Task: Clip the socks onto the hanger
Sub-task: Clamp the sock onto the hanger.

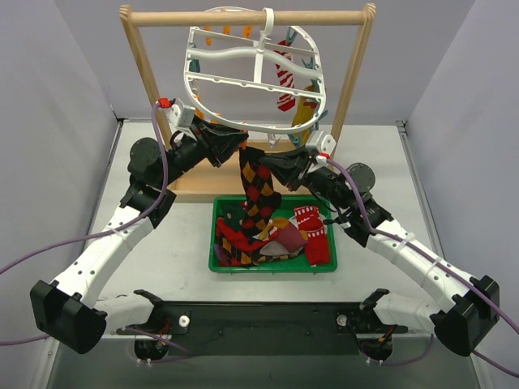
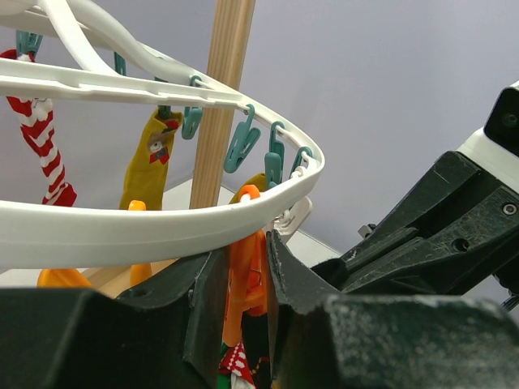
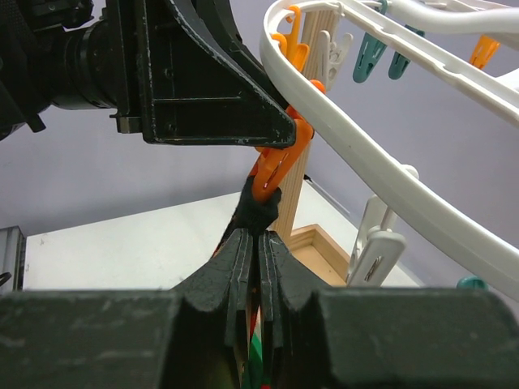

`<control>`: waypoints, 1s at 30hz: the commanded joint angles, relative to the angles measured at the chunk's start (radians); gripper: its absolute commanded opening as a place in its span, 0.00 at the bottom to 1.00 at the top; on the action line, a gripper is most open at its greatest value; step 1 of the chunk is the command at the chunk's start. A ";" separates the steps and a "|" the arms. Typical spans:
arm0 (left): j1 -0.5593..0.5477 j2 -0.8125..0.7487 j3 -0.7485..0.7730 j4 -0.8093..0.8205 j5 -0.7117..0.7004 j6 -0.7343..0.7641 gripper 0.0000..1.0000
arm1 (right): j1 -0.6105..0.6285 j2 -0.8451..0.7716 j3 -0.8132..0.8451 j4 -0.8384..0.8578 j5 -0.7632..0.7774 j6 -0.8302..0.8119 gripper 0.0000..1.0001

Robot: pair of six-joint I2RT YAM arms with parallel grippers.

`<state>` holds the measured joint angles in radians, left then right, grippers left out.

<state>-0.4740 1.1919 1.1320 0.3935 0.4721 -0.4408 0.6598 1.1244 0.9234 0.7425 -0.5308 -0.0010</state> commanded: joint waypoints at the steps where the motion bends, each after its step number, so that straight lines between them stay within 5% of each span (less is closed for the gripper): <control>1: -0.011 -0.006 0.040 -0.002 0.057 -0.010 0.00 | -0.006 0.020 0.060 0.139 0.026 -0.022 0.00; 21: -0.006 -0.011 0.023 0.005 0.057 -0.004 0.01 | -0.008 -0.049 0.026 0.147 0.095 -0.024 0.00; 23: -0.005 -0.015 0.022 0.005 0.053 0.002 0.07 | -0.006 -0.052 0.022 0.138 0.098 -0.024 0.00; 27: 0.003 -0.020 0.015 0.001 0.037 0.013 0.43 | -0.008 -0.064 0.015 0.106 0.107 -0.036 0.00; 30: 0.012 -0.031 0.006 0.002 0.036 0.010 0.50 | -0.008 -0.080 0.003 0.081 0.120 -0.045 0.00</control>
<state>-0.4751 1.1915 1.1320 0.4057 0.4816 -0.4351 0.6598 1.1000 0.9268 0.7486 -0.4206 -0.0284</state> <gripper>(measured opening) 0.471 0.064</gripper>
